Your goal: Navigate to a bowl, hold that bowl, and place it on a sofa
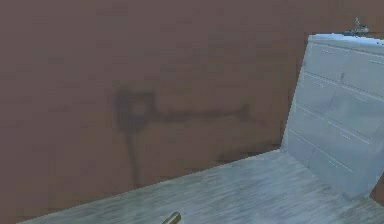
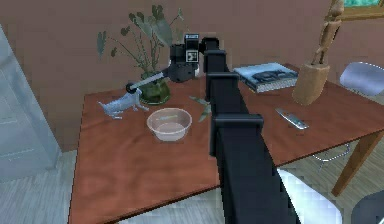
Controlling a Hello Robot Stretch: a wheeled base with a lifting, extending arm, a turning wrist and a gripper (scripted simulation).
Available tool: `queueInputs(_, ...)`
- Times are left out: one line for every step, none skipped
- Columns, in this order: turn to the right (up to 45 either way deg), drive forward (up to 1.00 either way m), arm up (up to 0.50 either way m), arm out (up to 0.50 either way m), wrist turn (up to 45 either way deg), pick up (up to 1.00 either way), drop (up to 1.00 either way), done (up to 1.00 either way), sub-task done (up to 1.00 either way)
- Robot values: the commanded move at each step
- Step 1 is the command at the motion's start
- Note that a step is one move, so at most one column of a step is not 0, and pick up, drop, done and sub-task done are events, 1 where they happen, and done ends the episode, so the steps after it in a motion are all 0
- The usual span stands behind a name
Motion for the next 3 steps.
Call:
queueInputs(0.0, 0.00, 0.00, 0.00, 21.0, 0.00, 0.00, 0.00, 0.00)
queueInputs(0.0, 0.00, -0.24, 0.00, 0.0, 0.00, 0.00, 0.00, 0.00)
queueInputs(0.0, 0.00, 0.00, 0.00, 0.0, 1.00, 0.00, 0.00, 0.00)
